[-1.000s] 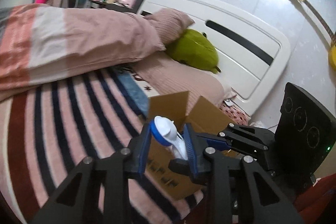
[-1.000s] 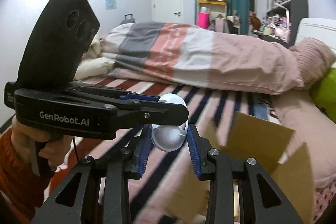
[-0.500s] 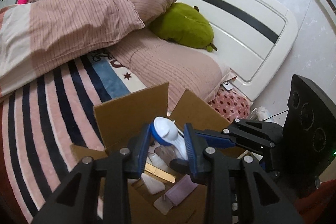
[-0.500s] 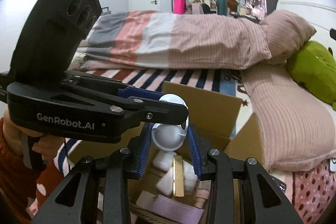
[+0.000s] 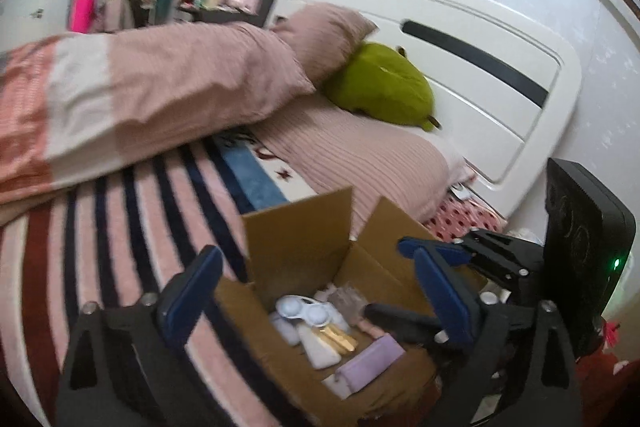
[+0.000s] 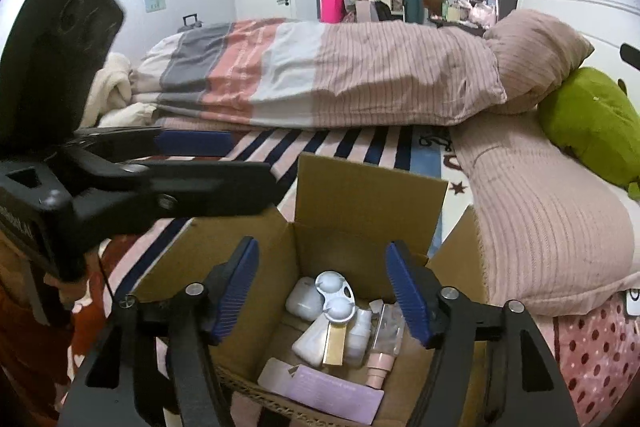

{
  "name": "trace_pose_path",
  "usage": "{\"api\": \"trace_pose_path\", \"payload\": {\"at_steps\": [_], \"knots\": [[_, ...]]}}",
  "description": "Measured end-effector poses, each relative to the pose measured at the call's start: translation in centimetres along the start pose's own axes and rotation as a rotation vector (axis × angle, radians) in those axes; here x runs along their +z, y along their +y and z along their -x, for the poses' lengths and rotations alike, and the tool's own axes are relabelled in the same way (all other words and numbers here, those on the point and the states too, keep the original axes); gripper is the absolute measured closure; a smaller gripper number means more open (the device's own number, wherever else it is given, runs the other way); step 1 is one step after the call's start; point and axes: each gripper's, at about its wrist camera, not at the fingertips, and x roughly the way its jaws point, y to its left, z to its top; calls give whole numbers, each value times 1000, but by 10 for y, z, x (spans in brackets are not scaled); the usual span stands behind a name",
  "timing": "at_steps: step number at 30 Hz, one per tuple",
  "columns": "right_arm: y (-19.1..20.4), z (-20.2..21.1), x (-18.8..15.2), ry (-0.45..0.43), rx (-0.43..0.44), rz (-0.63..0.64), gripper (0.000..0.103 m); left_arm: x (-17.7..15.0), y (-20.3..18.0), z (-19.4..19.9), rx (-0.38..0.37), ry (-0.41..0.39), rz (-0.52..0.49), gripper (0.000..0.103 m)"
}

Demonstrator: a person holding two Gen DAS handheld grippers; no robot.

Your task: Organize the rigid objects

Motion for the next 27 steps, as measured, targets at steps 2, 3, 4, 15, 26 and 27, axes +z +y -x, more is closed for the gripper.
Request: {"api": "trace_pose_path", "payload": {"at_steps": [2,3,4,15,26,27], "knots": [[2,7,3,-19,9,-2,27,-3,5,17,50,-39,8,2],[3,10,4,-28,15,-2,24,-4,9,24,76,-53,13,2],[4,13,5,-41,21,-2,20,-6,12,32,105,-67,20,2],[15,22,8,-138,140,-9,4,-33,45,92,460,-125,95,2],[32,18,2,-133,130,48,4,-47,54,99,483,-127,148,2],[32,19,2,-134,129,50,4,-47,54,99,483,-127,148,2]]}}
